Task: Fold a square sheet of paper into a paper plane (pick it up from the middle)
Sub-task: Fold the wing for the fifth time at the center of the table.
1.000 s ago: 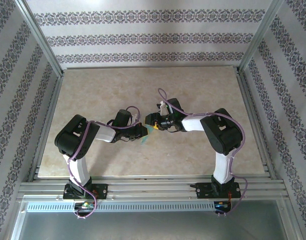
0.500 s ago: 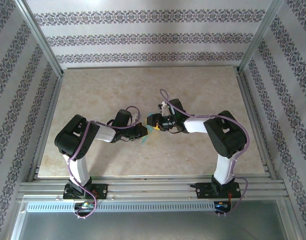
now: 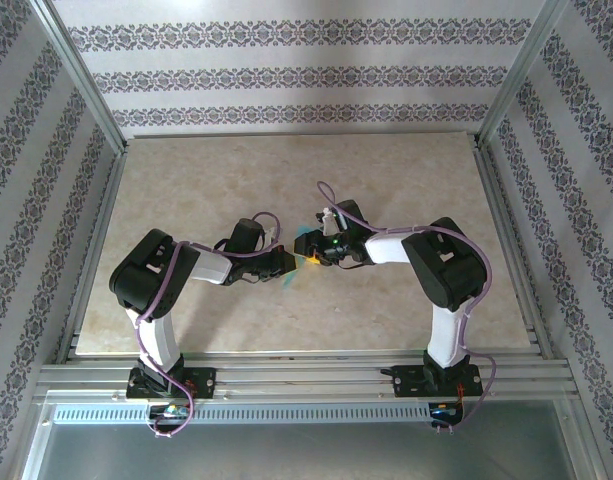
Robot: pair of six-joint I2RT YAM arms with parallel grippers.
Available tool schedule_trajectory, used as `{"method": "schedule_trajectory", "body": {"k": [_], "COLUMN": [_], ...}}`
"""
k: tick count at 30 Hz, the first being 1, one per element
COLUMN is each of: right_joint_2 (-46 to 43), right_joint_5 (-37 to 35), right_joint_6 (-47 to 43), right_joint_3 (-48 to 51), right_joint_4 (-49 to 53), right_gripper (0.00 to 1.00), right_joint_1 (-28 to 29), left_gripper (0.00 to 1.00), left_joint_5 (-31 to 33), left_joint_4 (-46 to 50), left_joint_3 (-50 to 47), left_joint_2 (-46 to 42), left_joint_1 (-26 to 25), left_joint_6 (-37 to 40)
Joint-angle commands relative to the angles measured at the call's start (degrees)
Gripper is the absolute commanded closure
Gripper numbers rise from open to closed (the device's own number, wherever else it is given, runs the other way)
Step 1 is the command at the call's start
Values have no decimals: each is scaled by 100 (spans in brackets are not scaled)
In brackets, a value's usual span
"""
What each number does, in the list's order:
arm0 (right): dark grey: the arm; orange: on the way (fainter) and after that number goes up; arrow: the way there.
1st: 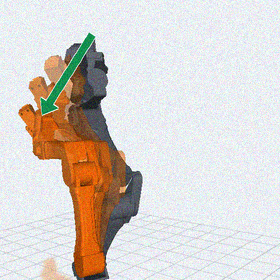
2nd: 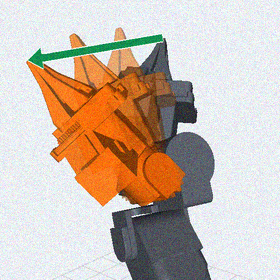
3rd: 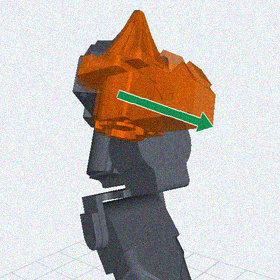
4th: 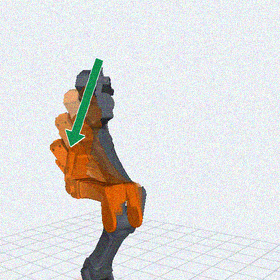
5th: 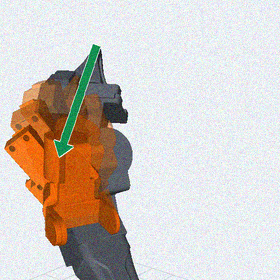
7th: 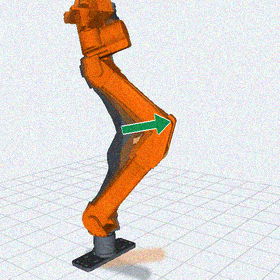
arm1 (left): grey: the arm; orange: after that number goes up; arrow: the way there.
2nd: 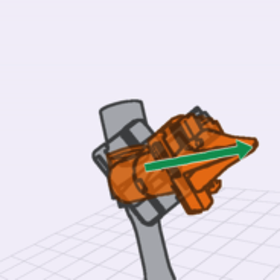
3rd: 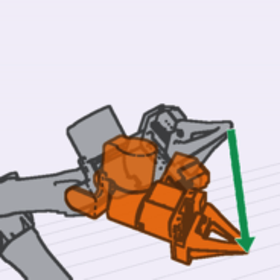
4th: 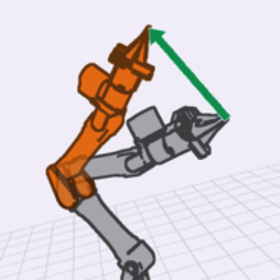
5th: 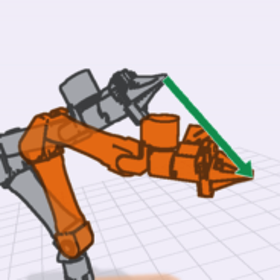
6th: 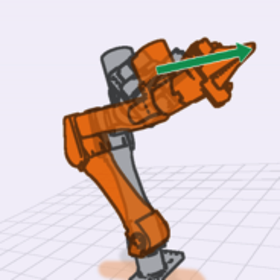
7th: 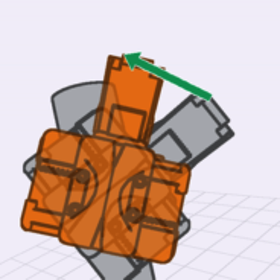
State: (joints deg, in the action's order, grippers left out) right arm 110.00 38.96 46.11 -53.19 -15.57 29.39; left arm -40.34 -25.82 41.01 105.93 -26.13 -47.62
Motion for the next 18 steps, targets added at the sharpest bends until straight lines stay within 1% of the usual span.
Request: {"method": "schedule_trajectory", "body": {"k": [1, 9, 18], "right_joint_2": [66, 136, 249], "right_joint_5": [-365, -743, -943], "right_joint_6": [-150, -114, -128], "right_joint_3": [-77, -190, -394], "right_joint_4": [362, 876, 1398], "right_gripper": [47, 47, 47], "right_joint_1": [-23, -21, -14], "left_gripper": [91, 80, 79], "left_joint_5": [296, 320, 349], "left_joint_4": [621, 904, 1256], "left_joint_3": [2, -49, -335], "left_joint_2": [185, -8, -339], "left_joint_1": [120, 119, 117], "left_joint_6": [150, 248, 306]}}
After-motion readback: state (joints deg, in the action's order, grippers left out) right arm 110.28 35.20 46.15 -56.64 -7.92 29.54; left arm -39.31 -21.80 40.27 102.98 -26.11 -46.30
